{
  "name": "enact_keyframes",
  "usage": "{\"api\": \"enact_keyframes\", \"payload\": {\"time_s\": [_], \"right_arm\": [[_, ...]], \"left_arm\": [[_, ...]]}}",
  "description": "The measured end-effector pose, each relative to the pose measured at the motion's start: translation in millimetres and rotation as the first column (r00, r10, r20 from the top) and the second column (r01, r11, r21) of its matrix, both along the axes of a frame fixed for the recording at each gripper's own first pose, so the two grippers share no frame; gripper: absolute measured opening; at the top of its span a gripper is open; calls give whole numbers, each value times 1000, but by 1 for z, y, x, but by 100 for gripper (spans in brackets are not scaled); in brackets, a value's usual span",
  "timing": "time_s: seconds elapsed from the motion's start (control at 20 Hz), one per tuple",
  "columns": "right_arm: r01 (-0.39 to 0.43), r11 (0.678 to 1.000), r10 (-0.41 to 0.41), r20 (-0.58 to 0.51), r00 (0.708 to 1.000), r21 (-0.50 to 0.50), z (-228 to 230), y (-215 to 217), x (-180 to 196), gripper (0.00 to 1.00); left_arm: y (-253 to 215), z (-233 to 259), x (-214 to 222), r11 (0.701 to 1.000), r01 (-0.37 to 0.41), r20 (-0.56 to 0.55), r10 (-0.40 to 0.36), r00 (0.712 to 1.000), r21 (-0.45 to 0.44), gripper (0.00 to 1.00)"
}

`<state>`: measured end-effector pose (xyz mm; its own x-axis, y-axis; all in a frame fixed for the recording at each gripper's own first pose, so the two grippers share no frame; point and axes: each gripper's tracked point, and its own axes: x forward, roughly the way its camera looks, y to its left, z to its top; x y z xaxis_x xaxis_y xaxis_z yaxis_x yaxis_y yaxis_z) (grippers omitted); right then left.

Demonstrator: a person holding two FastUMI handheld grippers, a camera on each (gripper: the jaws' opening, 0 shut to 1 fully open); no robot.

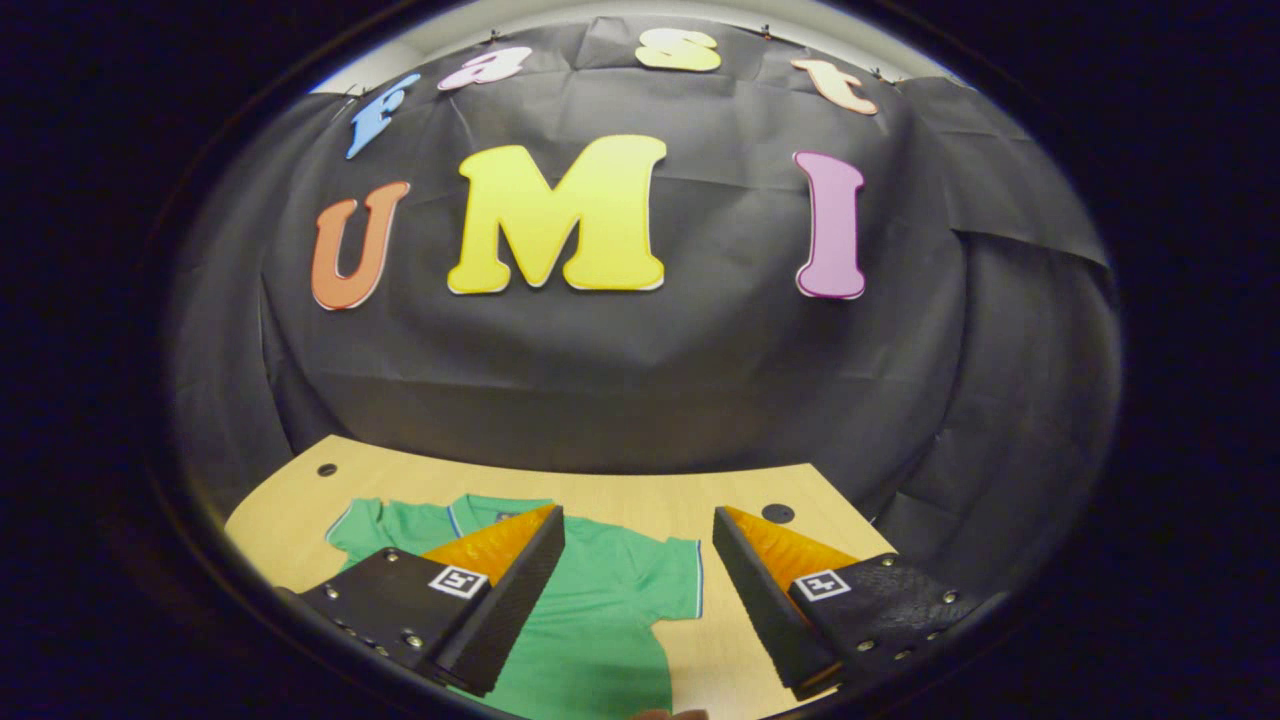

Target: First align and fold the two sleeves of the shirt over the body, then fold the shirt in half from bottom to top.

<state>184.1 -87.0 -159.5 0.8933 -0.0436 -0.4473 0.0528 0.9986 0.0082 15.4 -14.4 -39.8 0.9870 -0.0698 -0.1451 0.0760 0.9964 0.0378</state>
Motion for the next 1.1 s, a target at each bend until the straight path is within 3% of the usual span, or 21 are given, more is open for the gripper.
{"api": "enact_keyframes", "payload": {"time_s": [0.25, 0.5, 0.85, 1.1], "right_arm": [[26, 999, -31, -190, 981, -29, -102, -28, 62, 95], [47, 998, -54, -356, 933, -28, -194, -36, 74, 95], [48, 999, -50, -423, 905, -15, -235, -41, 89, 95], [109, 992, -74, -434, 898, 57, -239, -38, 89, 98]], "left_arm": [[-2, -3, -8, 1000, -10, -26, 11, 1000, 24, 96], [0, -7, -14, 998, -43, -73, 47, 996, 50, 96], [9, -22, -17, 994, -100, -133, 106, 985, 46, 97], [14, -31, -19, 991, -132, -168, 136, 976, 33, 97]]}}
